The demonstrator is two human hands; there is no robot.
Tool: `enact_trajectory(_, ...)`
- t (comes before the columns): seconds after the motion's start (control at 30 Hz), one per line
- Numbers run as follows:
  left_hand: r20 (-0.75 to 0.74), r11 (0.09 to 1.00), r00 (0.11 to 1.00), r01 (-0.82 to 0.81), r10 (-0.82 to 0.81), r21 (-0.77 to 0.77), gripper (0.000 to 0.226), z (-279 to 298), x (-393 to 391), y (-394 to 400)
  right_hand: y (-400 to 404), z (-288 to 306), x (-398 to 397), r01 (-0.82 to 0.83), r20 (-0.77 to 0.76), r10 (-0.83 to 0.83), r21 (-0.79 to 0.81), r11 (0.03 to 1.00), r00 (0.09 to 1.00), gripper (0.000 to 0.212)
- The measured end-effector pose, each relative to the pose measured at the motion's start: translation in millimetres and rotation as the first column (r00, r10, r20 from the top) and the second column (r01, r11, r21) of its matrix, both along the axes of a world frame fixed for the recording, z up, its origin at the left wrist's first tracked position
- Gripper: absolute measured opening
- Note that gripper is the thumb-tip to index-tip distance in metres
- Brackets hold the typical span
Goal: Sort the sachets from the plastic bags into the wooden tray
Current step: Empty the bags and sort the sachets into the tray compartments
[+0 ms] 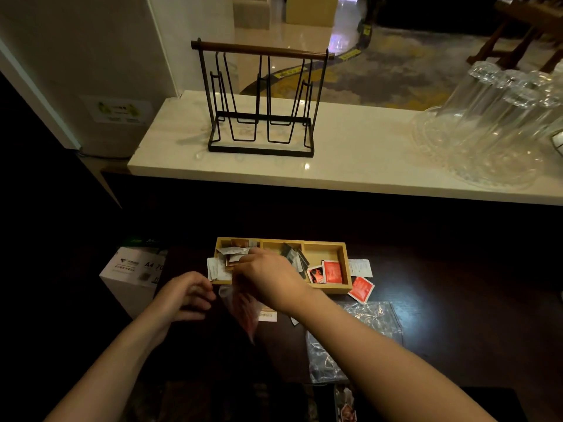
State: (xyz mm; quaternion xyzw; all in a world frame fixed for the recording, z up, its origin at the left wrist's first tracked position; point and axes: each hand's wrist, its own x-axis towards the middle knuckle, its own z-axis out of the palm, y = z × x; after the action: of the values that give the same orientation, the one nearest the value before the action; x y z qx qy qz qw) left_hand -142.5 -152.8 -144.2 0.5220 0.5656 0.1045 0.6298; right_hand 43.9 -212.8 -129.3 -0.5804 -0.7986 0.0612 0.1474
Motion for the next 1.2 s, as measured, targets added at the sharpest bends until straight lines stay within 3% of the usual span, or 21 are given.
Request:
enact_trajectory(0.1,-0.083,0.962,0.993,-0.108,0.089,-0.253,0.036,-33.7,-5.9,-14.1,6.9,13.6,4.4,-0.014,-0.162,0.012,-0.012,1.0,0.987,0.005)
enact_trajectory(0.17,0.049,0.852,0.98,-0.142,0.192,-0.503,0.041,-50.3,-0.4,-24.3,11.8,25.0,8.0,-0.022,-0.231,0.012,-0.04,0.999,0.973,0.009)
enact_trajectory(0.23,0.181,0.785,0.938,-0.132,0.297,-0.605,0.042,-55.6,6.1,-28.5,16.5,35.1,13.8,-0.034,-0.282,0.019,-0.047,0.998,0.959,0.014)
enact_trajectory(0.37,0.188,0.894,0.947,-0.163,0.261,-0.417,0.024,-51.9,16.1,-21.0,22.3,49.1,36.6,-0.03,-0.342,0.016,-0.036,0.999,0.939,0.021)
enact_trajectory(0.53,0.084,0.996,0.993,-0.075,0.08,-0.053,0.018,-39.9,20.4,-2.6,18.5,46.1,72.4,0.115,-0.415,-0.151,-0.11,0.987,0.897,0.005)
enact_trajectory(0.63,-0.048,0.976,0.999,0.025,-0.015,0.215,0.021,-31.6,31.3,11.2,12.0,37.8,96.5,0.192,-0.429,-0.254,-0.183,0.964,0.867,0.003)
enact_trajectory(0.73,-0.212,0.887,0.975,0.158,-0.07,0.433,0.024,-18.2,46.2,21.5,3.2,27.5,121.7,0.272,-0.382,-0.34,-0.222,0.936,0.859,0.002)
enact_trajectory(0.83,-0.29,0.813,0.951,0.253,-0.109,0.525,0.025,-6.8,62.2,29.9,-4.6,15.3,142.0,0.335,-0.322,-0.408,-0.259,0.906,0.854,0.005)
enact_trajectory(1.0,-0.47,0.748,0.873,0.395,-0.125,0.534,0.027,-3.3,93.0,42.8,-13.1,-8.7,166.9,0.408,-0.192,-0.454,-0.235,0.882,0.87,0.005)
enact_trajectory(1.2,-0.512,0.714,0.852,0.428,-0.114,0.554,0.025,-5.9,115.6,37.3,-23.4,-31.8,181.1,0.486,-0.164,-0.528,-0.238,0.841,0.834,0.006)
